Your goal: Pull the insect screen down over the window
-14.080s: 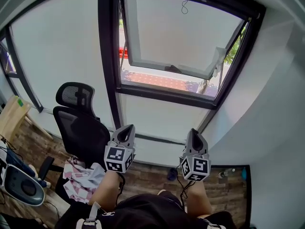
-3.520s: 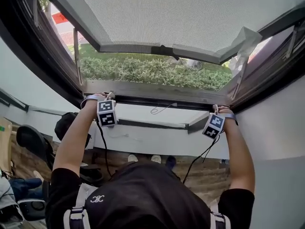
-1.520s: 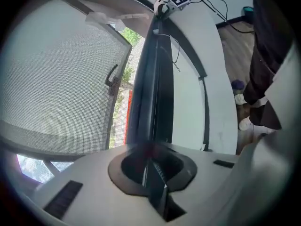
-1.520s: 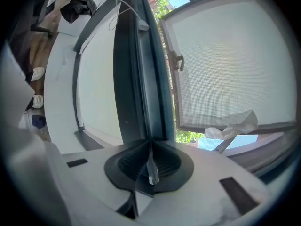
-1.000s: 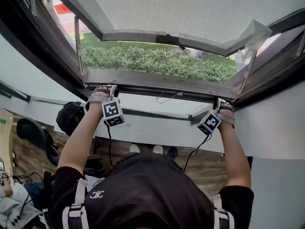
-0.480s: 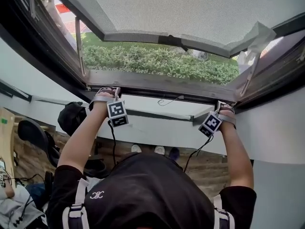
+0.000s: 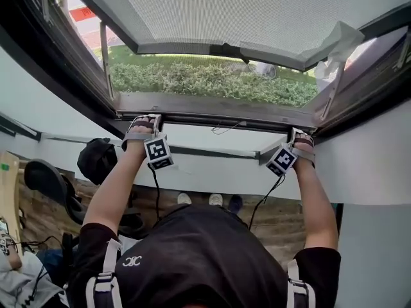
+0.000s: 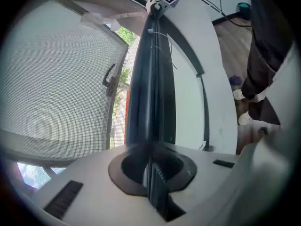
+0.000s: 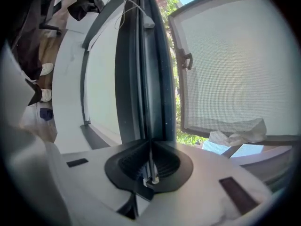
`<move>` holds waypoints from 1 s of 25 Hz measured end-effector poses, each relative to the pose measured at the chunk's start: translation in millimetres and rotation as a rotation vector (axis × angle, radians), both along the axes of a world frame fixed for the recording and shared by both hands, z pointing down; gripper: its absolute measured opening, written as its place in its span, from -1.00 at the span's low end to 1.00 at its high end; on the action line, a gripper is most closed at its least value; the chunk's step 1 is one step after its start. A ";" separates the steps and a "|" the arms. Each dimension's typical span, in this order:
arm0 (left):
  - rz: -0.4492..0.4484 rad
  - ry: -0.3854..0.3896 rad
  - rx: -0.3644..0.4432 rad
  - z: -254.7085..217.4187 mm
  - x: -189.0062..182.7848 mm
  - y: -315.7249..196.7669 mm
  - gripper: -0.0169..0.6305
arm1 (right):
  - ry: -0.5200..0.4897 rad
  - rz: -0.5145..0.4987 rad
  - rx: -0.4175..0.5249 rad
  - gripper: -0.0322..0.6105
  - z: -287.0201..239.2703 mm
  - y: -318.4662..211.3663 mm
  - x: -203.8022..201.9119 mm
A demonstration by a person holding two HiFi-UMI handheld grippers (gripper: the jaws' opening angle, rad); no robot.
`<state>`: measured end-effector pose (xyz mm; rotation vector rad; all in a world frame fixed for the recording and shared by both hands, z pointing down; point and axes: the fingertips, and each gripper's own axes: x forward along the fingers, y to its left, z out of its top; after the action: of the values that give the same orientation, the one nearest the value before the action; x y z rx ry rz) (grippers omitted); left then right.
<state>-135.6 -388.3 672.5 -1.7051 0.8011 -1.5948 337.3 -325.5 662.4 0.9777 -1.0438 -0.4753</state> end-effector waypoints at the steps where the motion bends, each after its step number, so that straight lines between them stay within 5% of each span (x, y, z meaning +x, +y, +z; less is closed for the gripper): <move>1: -0.008 -0.003 0.002 -0.5 0.0 -0.2 -0.84 | -0.007 0.007 0.007 -0.81 -0.6 0.4 -0.1; 8: -0.074 0.144 -0.022 -6.4 -2.4 5.0 -0.76 | -0.134 0.049 0.000 -0.72 -0.7 5.5 -2.1; 10: -0.102 0.220 -0.030 -12.2 -4.7 7.1 -0.73 | -0.191 0.060 -0.013 -0.52 0.3 12.3 -4.5; 13: -0.182 0.409 -0.051 -24.6 -9.3 10.3 -0.72 | -0.322 0.061 0.051 -0.49 -7.8 21.9 -13.2; 17: -0.300 0.742 -0.124 -48.0 -2.5 22.6 -0.76 | -0.657 0.067 0.272 -0.85 -49.2 32.3 -41.7; 21: -0.321 1.021 -0.103 -90.1 14.5 31.1 -0.90 | -1.067 0.074 0.374 -0.88 -76.1 39.5 -84.1; 25: -0.333 1.232 -0.061 -127.8 26.1 39.0 -0.91 | -1.316 0.020 0.452 -0.88 -106.8 39.4 -126.8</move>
<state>-109.6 -349.3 544.8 -2.6670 1.6591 -0.5582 210.5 -286.0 555.6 1.7720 -2.1356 0.0324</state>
